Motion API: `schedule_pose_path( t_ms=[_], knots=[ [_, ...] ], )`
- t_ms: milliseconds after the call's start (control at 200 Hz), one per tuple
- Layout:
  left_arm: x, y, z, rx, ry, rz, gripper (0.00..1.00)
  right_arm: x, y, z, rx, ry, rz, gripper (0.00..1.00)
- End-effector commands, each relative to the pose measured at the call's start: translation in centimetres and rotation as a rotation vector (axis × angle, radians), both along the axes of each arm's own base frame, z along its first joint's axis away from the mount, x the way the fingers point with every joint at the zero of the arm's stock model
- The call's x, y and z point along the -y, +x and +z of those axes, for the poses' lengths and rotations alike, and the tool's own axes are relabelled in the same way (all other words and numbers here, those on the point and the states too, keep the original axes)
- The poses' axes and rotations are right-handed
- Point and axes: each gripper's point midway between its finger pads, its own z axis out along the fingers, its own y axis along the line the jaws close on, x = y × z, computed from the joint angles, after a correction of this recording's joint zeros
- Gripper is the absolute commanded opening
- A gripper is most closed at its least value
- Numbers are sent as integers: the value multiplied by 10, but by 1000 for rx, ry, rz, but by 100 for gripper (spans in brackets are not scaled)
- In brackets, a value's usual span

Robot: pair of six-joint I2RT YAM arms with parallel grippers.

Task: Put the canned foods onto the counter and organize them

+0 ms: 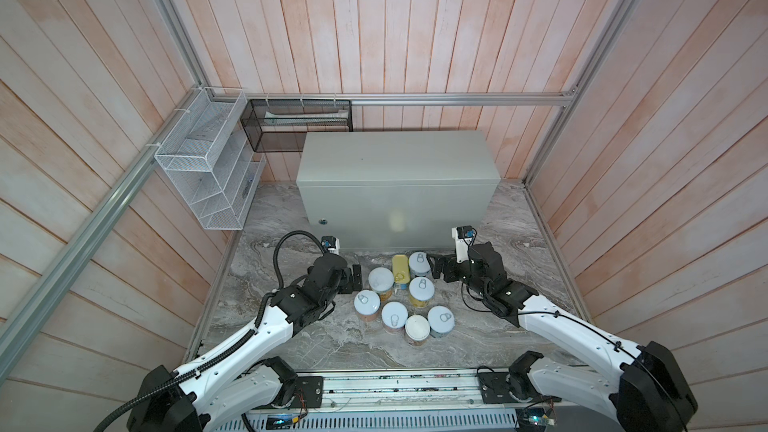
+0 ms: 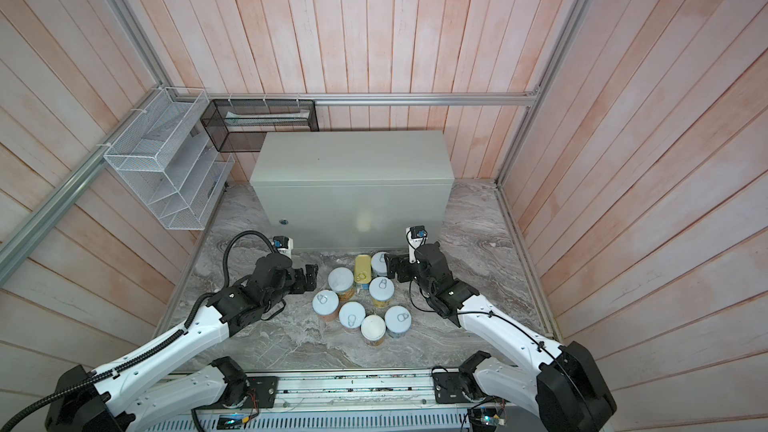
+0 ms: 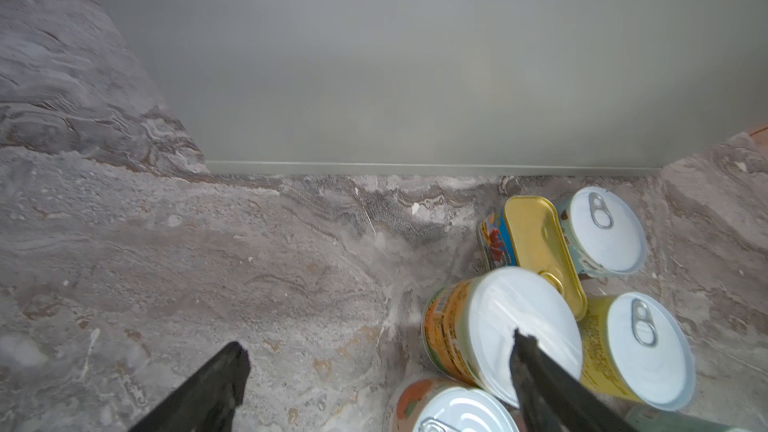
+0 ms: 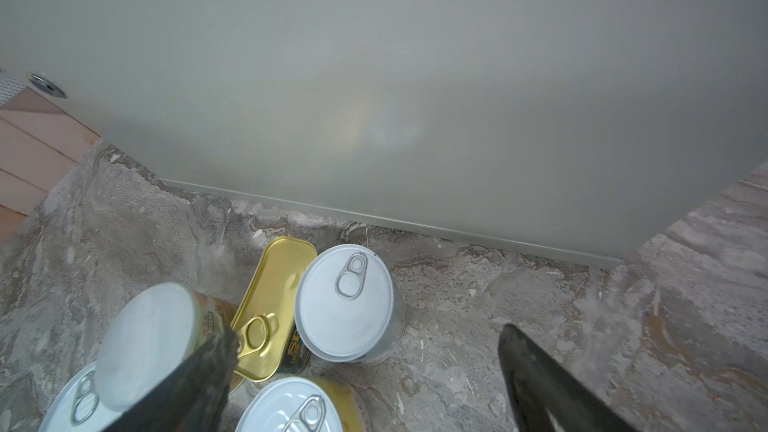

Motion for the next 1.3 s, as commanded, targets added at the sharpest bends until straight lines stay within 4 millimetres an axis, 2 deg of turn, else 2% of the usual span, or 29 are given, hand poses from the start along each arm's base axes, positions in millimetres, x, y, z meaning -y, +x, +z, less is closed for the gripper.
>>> schedule_pose_path(
  t_ms=[0,135,270,375,475,565,705,920,1095,1295],
  knots=[
    [7,-16,-12,-73,-31,-18,100,-7,-5,3,13,35,39,98],
    [15,-27,-12,-92,-31,-40,100,-21,-10,9,16,47,116,97],
    [21,-41,-22,-131,-20,-69,100,-35,-17,8,-9,10,185,97],
    [18,-52,-34,-174,0,-66,100,-47,-28,5,-26,-10,231,98],
    [2,-56,-41,-197,19,17,100,-63,-44,2,-44,-9,291,97],
    [-4,-55,-32,-155,-32,64,100,-81,-58,-1,-61,-2,340,97],
    [-15,-49,-21,-89,-95,148,100,-104,-68,-10,-110,0,364,97],
    [-29,-39,-12,-17,-74,236,100,-134,-72,-19,-131,-37,381,97],
    [-33,-30,7,63,-72,244,100,-144,-67,-28,-170,-15,357,97],
    [-43,-23,18,115,-80,284,100,-156,-63,-41,-207,-58,364,96]
  ],
)
